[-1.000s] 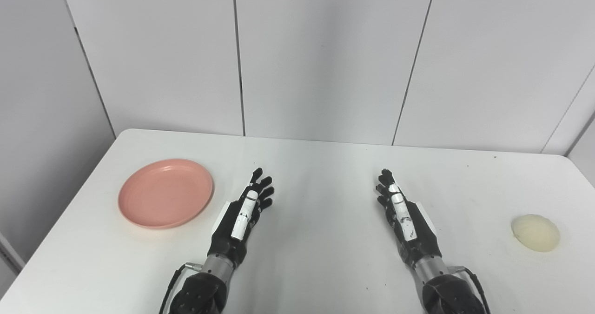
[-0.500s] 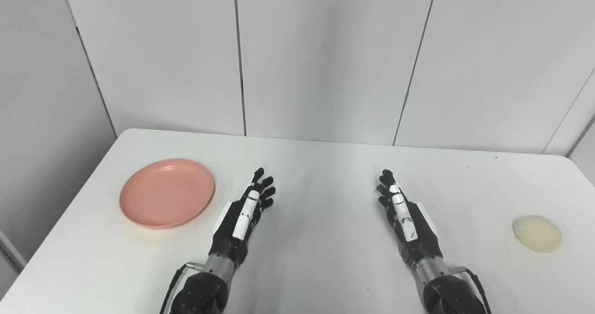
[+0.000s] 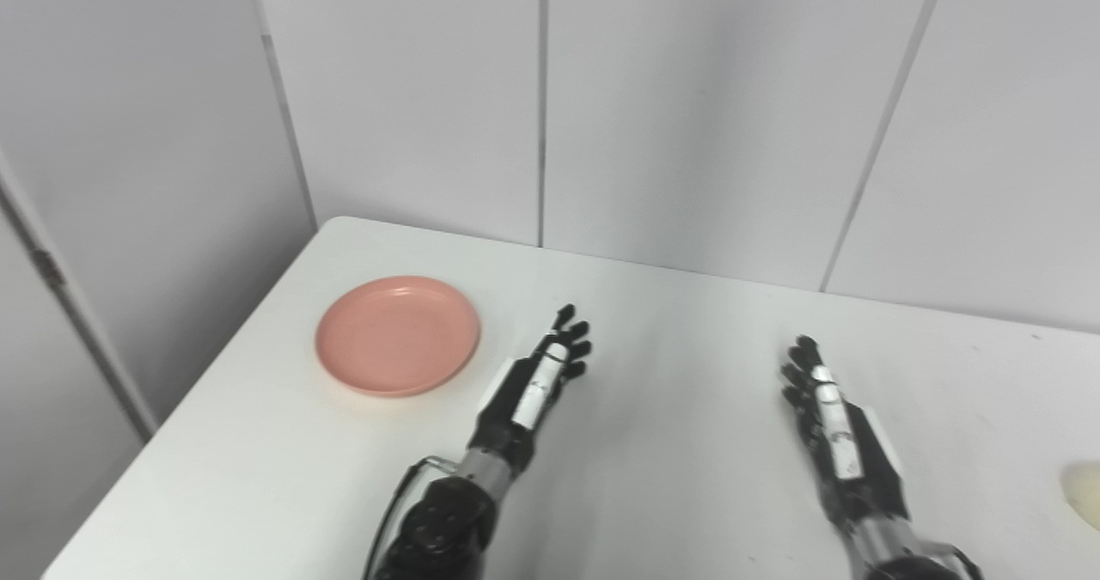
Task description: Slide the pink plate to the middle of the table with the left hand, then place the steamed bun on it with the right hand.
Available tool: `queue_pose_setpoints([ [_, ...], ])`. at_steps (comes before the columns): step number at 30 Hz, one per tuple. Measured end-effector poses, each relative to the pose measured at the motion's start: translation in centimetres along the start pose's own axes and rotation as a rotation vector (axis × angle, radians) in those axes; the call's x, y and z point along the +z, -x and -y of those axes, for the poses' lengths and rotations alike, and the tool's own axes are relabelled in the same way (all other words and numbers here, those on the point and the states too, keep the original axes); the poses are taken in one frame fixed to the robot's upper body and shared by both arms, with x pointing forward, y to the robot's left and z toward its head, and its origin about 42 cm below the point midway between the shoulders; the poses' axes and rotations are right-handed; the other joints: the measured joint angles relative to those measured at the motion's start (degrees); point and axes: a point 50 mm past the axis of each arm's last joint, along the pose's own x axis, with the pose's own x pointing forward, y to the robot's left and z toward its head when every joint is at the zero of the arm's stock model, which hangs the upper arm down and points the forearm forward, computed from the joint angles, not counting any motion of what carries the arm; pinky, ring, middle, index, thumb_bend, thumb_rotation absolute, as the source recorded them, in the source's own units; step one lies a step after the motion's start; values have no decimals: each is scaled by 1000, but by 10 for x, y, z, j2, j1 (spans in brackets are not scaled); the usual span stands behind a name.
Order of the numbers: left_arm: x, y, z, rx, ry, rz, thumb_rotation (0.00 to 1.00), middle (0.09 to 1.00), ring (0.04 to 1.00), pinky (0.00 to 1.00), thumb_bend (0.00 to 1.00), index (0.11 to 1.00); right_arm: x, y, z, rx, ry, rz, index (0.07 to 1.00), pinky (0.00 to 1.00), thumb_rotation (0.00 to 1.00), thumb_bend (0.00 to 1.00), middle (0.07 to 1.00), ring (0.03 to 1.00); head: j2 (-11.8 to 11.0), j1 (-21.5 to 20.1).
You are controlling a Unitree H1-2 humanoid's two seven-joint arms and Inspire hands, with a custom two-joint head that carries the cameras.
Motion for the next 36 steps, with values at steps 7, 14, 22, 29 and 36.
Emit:
queue_pose_setpoints([
  [7, 0, -4, 5, 12, 4, 0, 1000, 971, 954, 942, 463, 993, 0, 2, 6, 19, 5, -4, 1000, 1000, 1000, 245, 1000, 1000, -6, 34],
  [14, 0, -6, 7, 17, 7, 0, 1000, 973, 959, 944, 451, 993, -1, 1, 9, 28, -13, -6, 1000, 1000, 1000, 269, 1000, 1000, -4, 32],
  [22, 0, -7, 8, 15, 5, 1, 1000, 969, 953, 941, 477, 989, 1, 3, 8, 31, -4, 0, 1000, 1000, 1000, 209, 1000, 1000, -3, 26],
  [29, 1, -9, 8, 18, 12, 5, 1000, 970, 950, 939, 458, 992, 2, 4, 7, 33, 5, 4, 1000, 1000, 1000, 190, 1000, 1000, -2, 26],
  [36, 10, -10, 9, 61, 32, 27, 1000, 971, 949, 946, 444, 995, 4, 2, 4, 38, 12, 10, 1000, 1000, 1000, 179, 1000, 1000, -4, 24],
])
